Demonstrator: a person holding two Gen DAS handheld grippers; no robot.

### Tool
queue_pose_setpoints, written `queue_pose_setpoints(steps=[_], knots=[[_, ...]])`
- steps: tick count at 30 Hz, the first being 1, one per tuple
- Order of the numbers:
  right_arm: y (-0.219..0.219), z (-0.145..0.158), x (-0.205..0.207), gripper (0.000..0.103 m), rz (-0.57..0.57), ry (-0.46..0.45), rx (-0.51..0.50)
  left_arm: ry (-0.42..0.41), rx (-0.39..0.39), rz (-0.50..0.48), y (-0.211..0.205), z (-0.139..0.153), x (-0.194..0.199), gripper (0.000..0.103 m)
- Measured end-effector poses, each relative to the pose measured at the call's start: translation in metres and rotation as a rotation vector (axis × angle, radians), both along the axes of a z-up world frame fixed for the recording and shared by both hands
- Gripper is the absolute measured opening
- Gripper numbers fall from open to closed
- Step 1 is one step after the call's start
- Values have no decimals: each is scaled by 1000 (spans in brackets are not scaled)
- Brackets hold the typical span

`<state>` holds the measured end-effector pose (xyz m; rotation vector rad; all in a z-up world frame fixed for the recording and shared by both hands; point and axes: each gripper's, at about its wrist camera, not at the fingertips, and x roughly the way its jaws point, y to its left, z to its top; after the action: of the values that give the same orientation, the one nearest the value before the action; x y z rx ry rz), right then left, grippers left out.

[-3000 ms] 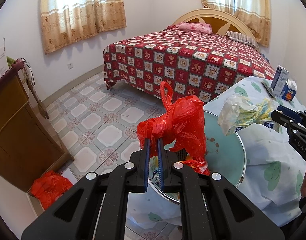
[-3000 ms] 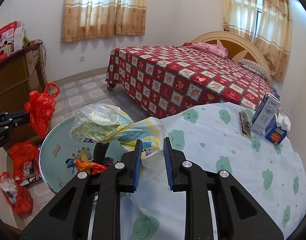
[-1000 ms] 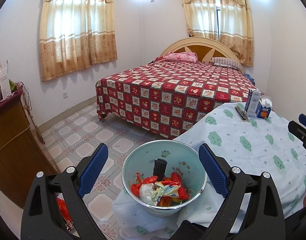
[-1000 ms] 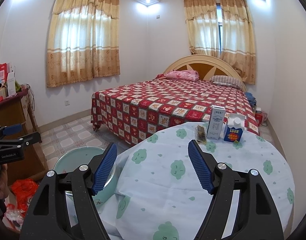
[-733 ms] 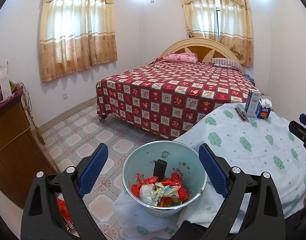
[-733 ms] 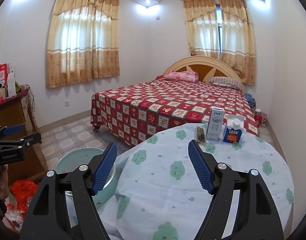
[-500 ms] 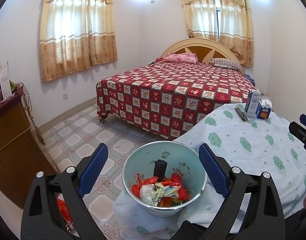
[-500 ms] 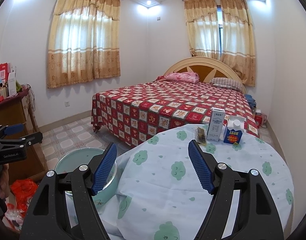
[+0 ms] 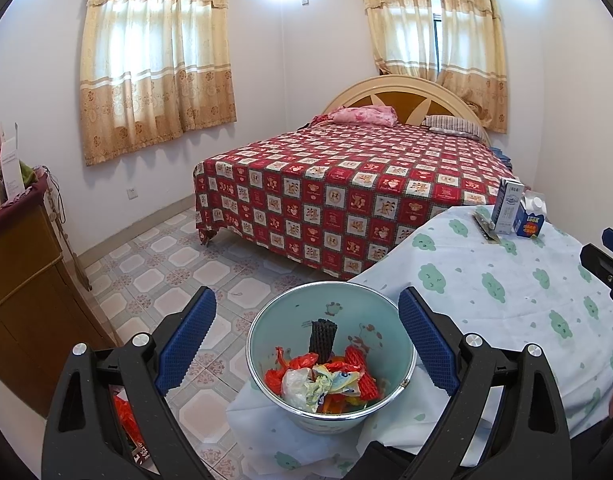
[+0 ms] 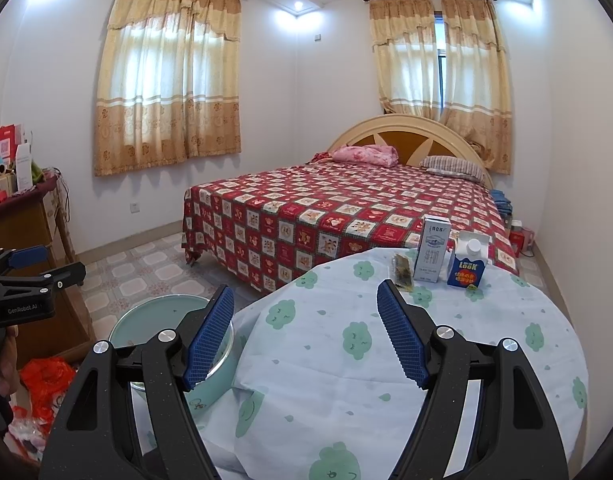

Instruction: Collect trash

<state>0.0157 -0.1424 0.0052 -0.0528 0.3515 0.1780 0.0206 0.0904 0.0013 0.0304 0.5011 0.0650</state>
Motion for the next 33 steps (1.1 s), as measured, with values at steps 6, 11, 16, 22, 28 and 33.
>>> queue_pose_setpoints(steps=[6, 11, 16, 22, 28, 33], knots=[[0, -1, 0, 74, -1, 0, 0, 2, -3, -10, 2, 0, 0, 91], [-1, 0, -1, 75, -5, -3, -3, -1, 7, -19, 3, 1, -2, 91], [-1, 0, -1, 75, -3, -4, -3, 6, 14, -18, 2, 0, -1, 91], [-2, 0, -1, 77, -5, -2, -3, 3, 21, -7, 3, 0, -1, 93], [-21, -4, 7, 78, -39, 3, -5, 24, 16, -18, 1, -3, 1, 94], [-101, -24, 51, 84, -210, 113, 24, 36, 4, -35, -1, -7, 2, 95]])
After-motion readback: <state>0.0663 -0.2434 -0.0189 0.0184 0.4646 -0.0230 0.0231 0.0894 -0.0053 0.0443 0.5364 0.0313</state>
